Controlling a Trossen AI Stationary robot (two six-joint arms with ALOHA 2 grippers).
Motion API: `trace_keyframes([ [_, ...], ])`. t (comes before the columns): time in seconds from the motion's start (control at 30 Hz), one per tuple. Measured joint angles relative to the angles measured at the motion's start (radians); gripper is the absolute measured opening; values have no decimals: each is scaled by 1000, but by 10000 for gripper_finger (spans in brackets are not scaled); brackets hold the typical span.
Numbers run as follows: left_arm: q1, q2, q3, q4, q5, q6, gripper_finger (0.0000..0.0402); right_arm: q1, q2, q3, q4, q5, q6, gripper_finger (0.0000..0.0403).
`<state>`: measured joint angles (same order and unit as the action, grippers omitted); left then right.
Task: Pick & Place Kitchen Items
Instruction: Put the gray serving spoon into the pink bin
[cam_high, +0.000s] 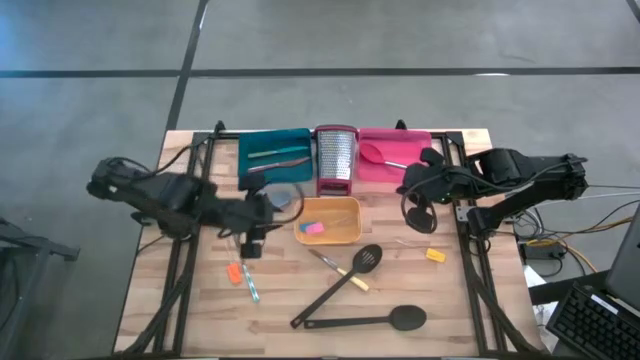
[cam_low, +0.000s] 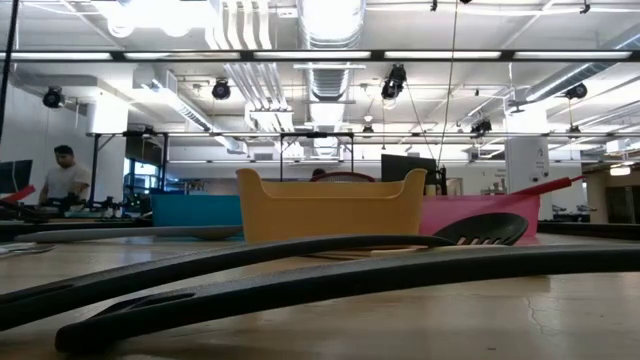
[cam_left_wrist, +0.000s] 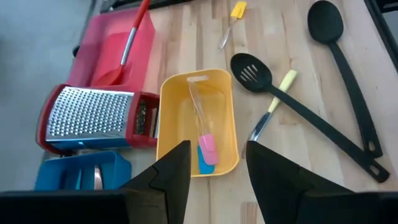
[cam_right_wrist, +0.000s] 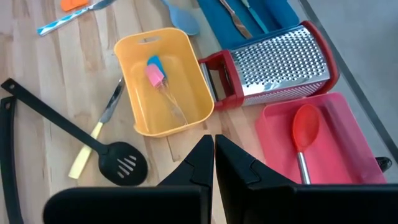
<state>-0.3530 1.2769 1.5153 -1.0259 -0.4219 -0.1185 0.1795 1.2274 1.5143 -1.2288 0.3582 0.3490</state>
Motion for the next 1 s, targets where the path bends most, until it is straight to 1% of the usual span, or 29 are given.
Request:
trace_keyframes([
  [0.13,-64,-69,-134,82,-72,-9,158,0,25,0,0,-28,0,8],
  [0.23,-88,-122,-247,154,-78,-11,158,6,57,0,1,-52,0,8],
  [0.33,-94,-169,-360,256,-78,0,158,27,98,0,1,-53,-6,8],
  [0.47,-93,-225,-494,412,-82,66,158,64,159,2,5,-53,-9,8],
  [0.57,-93,-261,-577,511,-90,112,158,94,195,3,5,-53,-11,8],
  [0.67,-94,-293,-638,570,-128,124,158,120,225,3,5,-53,-3,8],
  [0.83,-93,-326,-706,565,-199,90,158,151,245,3,5,-52,32,8],
  [0.93,-91,-339,-716,490,-211,63,158,156,247,3,7,-53,44,8],
  [1.0,-77,-340,-705,390,-220,-8,158,155,244,4,9,-52,50,8],
])
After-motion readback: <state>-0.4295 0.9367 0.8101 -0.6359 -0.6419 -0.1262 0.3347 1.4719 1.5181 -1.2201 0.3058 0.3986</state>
